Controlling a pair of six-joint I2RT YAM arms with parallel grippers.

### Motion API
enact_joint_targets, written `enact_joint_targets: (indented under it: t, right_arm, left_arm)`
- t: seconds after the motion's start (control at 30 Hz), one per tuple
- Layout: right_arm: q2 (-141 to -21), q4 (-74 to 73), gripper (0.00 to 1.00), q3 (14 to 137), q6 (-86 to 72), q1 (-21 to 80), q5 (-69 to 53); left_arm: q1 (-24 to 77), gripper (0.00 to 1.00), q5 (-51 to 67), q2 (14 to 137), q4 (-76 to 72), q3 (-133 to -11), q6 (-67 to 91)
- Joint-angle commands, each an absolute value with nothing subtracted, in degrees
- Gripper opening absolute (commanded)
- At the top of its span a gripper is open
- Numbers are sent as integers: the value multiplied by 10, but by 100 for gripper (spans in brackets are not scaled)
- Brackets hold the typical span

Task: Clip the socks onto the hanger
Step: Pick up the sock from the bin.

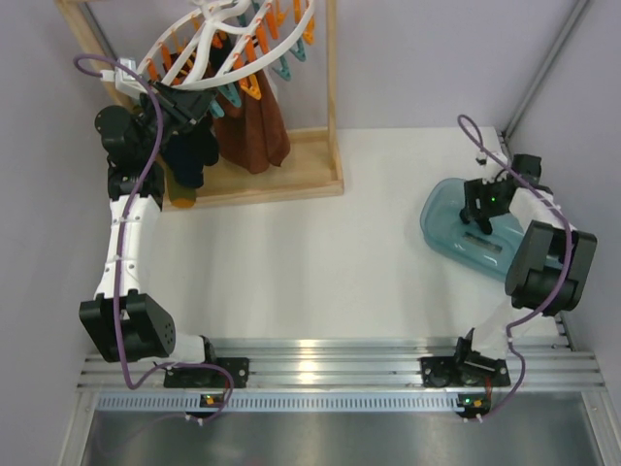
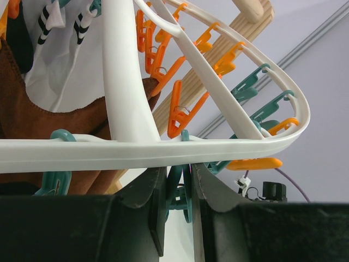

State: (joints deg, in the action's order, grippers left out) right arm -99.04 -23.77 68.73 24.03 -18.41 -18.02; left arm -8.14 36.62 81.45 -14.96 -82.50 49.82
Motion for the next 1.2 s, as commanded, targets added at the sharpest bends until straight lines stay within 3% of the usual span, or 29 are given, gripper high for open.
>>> enact_joint_targets:
  t: [0.0,0.2,0.37,0.47,0.5,0.6,0.77,0.93,1.17]
  right_arm:
    - [-964,-229,75,689,350,-137,-121]
    - [-1011,-227,79,703,415,-108,-22]
    - [-1050,-291,69,758,410,-107,-22]
    - [-1046,-308,44,759,399,-107,-47]
    - [-1034,-308,28,757,392,-108,-58]
    - [-1007,-318,0,764,347,-108,-106]
    - [-956,-282,0,772,168,-151,-160]
    - [-904,-215,0,695,-165,-271,-157]
    - [-913,-249,5,584,-373,-352,-178]
  left_arm:
    - [-91,0,333,803,-157,-826,497]
    - [-92,0,335,804,-157,-828,498]
    - [-92,0,335,806,-158,-828,499]
    - [-94,0,335,804,-157,-827,497]
    - [-93,0,335,804,-157,-827,498]
    - [-93,0,337,804,-158,-825,500]
    - [-94,0,339,804,-158,-825,500]
    - [-96,0,340,801,-156,-824,497]
    - [-98,0,341,800,-159,-817,504]
